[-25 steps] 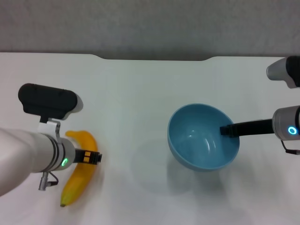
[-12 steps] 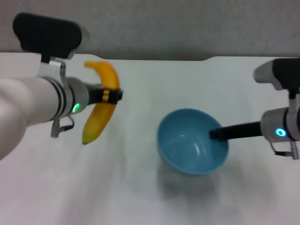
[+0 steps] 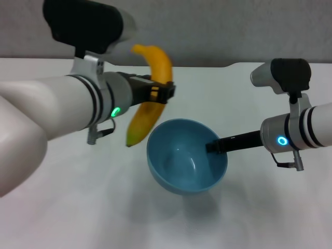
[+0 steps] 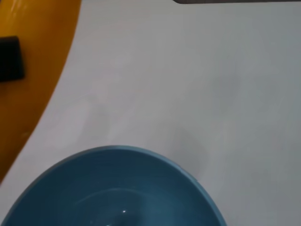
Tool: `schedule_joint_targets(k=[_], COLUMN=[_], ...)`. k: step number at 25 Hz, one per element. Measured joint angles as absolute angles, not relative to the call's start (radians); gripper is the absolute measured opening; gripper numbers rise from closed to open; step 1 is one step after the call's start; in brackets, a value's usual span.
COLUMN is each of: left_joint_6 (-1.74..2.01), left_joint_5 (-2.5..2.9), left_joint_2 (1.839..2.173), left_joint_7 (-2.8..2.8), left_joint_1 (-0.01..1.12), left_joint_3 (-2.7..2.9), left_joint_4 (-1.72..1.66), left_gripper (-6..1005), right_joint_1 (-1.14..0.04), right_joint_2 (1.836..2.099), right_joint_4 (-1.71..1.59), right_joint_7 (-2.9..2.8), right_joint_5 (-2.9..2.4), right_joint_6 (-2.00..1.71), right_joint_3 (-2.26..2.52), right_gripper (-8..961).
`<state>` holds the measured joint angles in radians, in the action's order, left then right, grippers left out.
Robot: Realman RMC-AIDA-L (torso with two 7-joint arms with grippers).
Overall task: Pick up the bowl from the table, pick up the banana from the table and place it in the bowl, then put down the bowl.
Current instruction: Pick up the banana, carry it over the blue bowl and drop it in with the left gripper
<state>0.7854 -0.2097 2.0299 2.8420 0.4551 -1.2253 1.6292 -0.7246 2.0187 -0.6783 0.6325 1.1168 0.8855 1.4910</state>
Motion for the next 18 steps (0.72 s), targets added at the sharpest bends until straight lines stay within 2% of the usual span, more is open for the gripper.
schedule_joint_targets(k=[18], left_joint_6=[0.654], left_joint_5=[-0.362], left_joint_2=[2.03], left_joint_7=[2.837], left_joint_1=[0.448], left_joint_3=[-1.167], left_joint_4=[1.587], left_gripper=[489], right_joint_1=[-0.796], right_joint_2=[2.021], right_joint_4=[-0.649], right_joint_7=[0.634], right_joint_5=[1.18], right_joint_6=[0.857], right_joint_3=[1.55], right_gripper=[32])
